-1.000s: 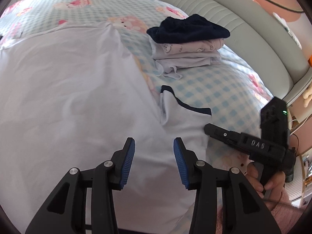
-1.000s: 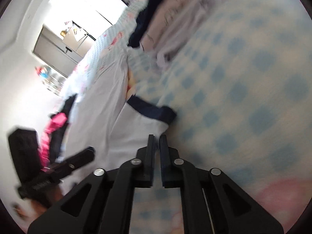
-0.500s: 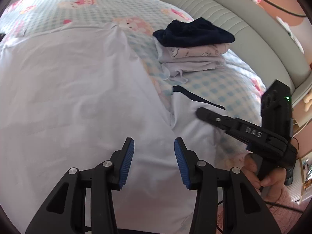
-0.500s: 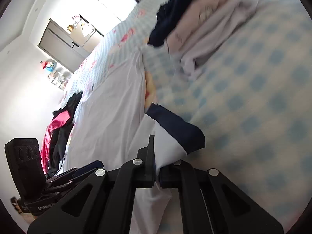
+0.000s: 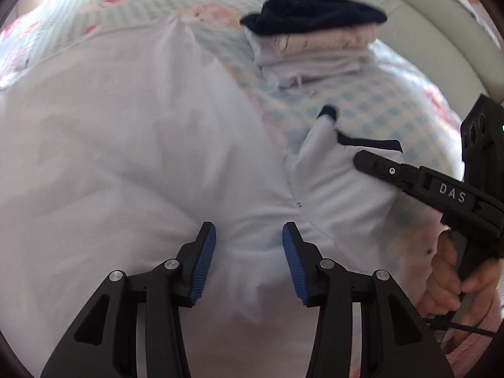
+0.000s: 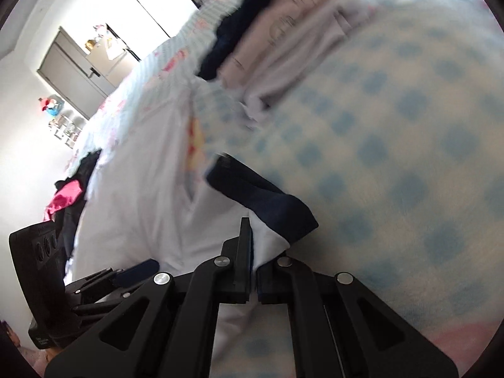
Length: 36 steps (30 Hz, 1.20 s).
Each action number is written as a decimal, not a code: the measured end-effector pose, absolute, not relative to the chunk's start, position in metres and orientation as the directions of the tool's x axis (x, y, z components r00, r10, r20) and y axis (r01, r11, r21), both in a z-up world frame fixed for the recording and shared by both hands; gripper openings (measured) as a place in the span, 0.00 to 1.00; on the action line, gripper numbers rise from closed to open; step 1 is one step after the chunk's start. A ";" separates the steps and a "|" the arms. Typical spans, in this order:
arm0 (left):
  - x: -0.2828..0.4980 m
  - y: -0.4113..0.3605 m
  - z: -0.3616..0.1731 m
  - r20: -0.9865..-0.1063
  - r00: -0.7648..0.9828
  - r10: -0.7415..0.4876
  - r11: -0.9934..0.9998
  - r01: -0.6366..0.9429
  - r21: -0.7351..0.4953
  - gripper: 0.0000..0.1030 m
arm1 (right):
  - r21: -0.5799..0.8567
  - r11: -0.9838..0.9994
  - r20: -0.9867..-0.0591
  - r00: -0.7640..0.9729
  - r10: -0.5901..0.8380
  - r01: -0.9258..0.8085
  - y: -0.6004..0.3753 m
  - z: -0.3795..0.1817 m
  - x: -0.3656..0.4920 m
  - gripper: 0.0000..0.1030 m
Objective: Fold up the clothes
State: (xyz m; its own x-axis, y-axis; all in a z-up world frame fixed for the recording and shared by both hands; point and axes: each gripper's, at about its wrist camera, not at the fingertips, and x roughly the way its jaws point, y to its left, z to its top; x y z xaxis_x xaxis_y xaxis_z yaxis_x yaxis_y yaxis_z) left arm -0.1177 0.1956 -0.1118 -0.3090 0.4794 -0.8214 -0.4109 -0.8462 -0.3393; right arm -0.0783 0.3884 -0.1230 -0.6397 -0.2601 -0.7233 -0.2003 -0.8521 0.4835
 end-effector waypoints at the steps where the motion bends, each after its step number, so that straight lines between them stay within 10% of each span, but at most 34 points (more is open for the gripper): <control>1: -0.116 0.189 -0.105 -0.805 -0.317 0.501 -0.841 -0.399 -0.366 0.46 | 0.501 -0.846 -0.706 -0.652 -0.275 -0.185 0.387 -0.116 -0.078 0.01; 21: -0.101 0.098 -0.116 -0.570 -0.265 0.777 -0.616 -0.141 -0.775 0.60 | 0.562 -0.823 -0.722 -0.438 -0.536 0.080 0.287 -0.115 -0.049 0.27; 36: -0.089 0.149 -0.121 -0.720 -0.243 0.650 -0.759 -0.190 -0.622 0.46 | 0.376 -0.926 -0.850 -0.407 -0.334 -0.026 0.323 -0.130 -0.021 0.31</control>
State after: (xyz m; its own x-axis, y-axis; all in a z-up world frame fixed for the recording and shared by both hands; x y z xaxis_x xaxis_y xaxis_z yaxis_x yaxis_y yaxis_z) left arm -0.0893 0.1489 -0.1212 -0.2432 0.6505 -0.7195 -0.1901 -0.7594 -0.6222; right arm -0.0213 0.3230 -0.1299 -0.4070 -0.3338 -0.8502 -0.0259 -0.9263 0.3760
